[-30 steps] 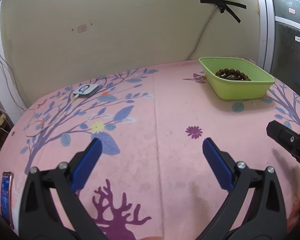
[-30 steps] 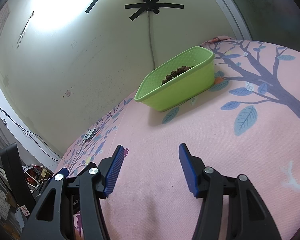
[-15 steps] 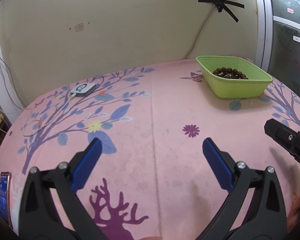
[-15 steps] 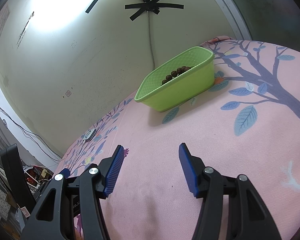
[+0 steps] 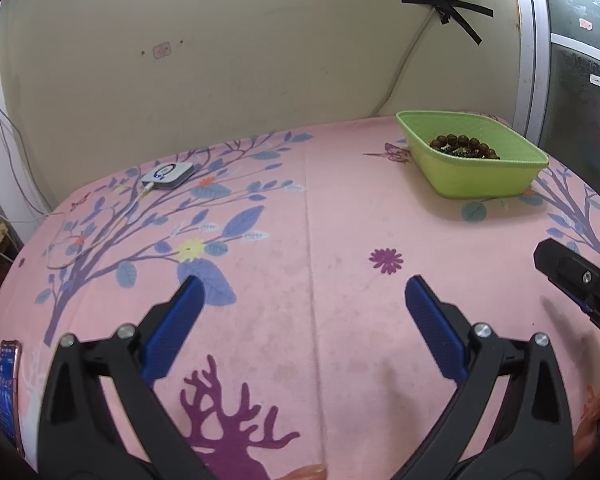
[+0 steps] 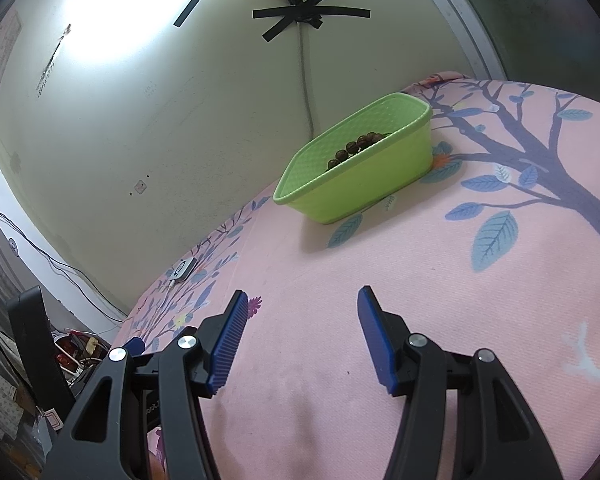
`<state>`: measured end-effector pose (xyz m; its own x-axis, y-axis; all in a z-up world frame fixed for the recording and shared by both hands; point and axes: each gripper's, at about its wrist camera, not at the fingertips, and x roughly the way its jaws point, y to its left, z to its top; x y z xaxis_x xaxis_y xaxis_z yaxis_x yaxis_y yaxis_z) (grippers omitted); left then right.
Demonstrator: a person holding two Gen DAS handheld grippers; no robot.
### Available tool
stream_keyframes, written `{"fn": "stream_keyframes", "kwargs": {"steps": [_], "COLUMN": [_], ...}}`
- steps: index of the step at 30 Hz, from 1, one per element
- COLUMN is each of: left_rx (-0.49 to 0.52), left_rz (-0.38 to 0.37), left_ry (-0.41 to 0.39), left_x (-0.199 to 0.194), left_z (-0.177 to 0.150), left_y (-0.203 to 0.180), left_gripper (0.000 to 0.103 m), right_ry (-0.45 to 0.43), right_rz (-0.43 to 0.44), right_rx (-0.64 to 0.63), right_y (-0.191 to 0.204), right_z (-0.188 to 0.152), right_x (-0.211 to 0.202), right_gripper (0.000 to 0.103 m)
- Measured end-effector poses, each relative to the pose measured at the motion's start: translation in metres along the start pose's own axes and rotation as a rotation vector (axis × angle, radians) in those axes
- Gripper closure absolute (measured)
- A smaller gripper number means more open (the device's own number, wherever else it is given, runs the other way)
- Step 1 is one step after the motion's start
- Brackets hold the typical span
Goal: Organize jewelry
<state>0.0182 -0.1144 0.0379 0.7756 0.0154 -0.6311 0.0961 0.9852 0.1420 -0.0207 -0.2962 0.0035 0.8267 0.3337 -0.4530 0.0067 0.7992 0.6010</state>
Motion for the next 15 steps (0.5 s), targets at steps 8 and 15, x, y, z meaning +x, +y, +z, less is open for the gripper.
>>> {"fn": "stream_keyframes", "kwargs": {"steps": [8, 15], "left_rx": [0.005, 0.006], "left_rz": [0.002, 0.004], "left_ry": [0.000, -0.001], "left_x": [0.0003, 0.0004], "left_z": [0.0002, 0.0003], "left_y": [-0.0011, -0.0011], "left_gripper": [0.006, 0.006], "right_ry": [0.017, 0.024], "right_rz": [0.024, 0.025], "right_rx": [-0.006, -0.011], "right_y": [0.0030, 0.0055], "right_z": [-0.0007, -0.0019], "right_x": [0.0035, 0.0049], "right_gripper": [0.060, 0.059]}}
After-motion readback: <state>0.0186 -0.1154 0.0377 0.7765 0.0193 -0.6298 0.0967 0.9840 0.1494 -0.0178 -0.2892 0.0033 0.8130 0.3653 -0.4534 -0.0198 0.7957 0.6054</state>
